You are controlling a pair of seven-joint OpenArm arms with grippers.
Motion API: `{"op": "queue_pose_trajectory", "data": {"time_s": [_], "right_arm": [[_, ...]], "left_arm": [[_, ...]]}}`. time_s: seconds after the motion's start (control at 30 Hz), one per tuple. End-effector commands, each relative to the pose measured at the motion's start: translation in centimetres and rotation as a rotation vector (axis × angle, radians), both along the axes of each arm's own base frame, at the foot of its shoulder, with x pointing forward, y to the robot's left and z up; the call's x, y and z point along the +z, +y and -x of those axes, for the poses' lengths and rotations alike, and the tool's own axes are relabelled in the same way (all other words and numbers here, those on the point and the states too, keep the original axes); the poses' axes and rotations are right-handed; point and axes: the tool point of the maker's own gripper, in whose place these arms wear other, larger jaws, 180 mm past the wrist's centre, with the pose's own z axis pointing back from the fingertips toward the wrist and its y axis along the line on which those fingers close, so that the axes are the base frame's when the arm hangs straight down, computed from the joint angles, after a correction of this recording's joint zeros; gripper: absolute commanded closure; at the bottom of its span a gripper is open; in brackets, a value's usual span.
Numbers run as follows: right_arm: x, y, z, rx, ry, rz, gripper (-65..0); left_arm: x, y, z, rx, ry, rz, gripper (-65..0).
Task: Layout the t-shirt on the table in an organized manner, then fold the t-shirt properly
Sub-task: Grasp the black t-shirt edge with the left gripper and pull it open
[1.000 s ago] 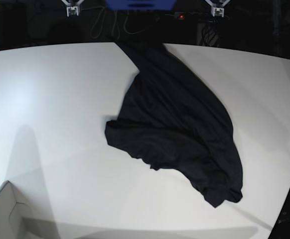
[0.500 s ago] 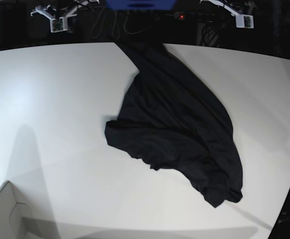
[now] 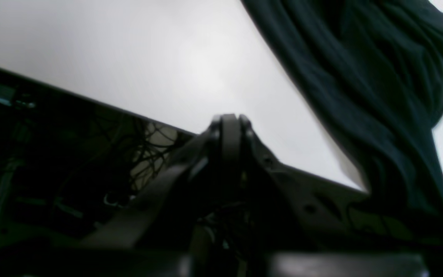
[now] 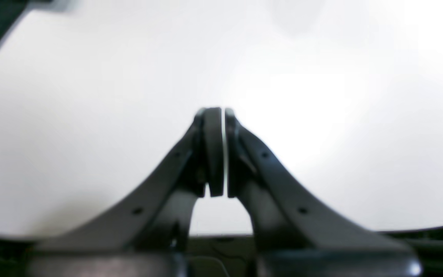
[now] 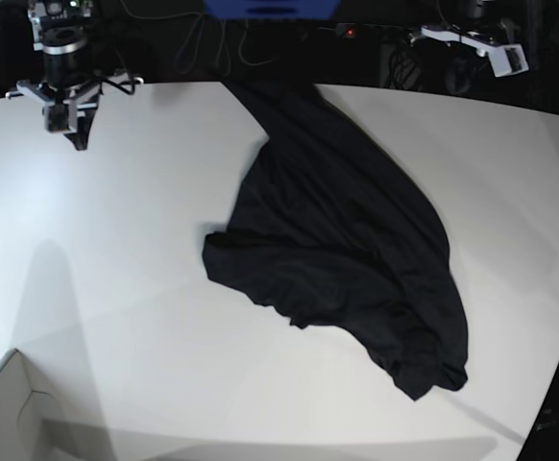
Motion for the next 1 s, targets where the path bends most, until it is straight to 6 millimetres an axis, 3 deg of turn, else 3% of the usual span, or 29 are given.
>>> {"op": "queue_pose_trajectory", "data": {"time_s": [0.0, 0.1, 0.27, 0.4, 0.5, 0.6, 0.8, 0.97], "right_arm": [[1.5, 0.2, -1.2, 0.016, -0.065, 0.006, 0.0], [2.3, 0.3, -2.5, 0.017, -0.108, 0.002, 0.0], [2.9, 2.1, -4.0, 0.052, -0.146, -0.03, -0.6], [3.5, 3.9, -5.3, 0.092, -0.182, -0.062, -11.5], [4.2, 5.6, -6.3, 0.112, -0.216, -0.101, -20.0], [4.7, 6.3, -7.0, 0.104, -0.243, -0.128, -23.6], [5.2, 6.5, -8.0, 0.087, -0.265, -0.145, -23.8], [4.3, 6.5, -8.6, 0.071, -0.19, -0.149, -23.7]], "left_arm": [[1.0, 0.2, -0.6, 0.004, -0.041, -0.008, -0.1], [1.6, 0.4, -2.0, 0.006, -0.083, -0.013, -1.0], [3.1, 0.2, -6.1, -0.008, -0.178, -0.009, -16.0], [3.3, -0.3, -10.4, -0.036, -0.181, 0.017, -19.0], [3.3, 0.7, -13.2, -0.024, -0.171, 0.018, -19.0], [2.3, 0.9, -15.6, -0.007, -0.151, 0.045, -19.0], [-1.4, 2.3, -17.7, 0.033, -0.077, 0.063, -19.0], [-3.8, 2.9, -19.0, 0.054, -0.031, 0.078, -19.0]]}}
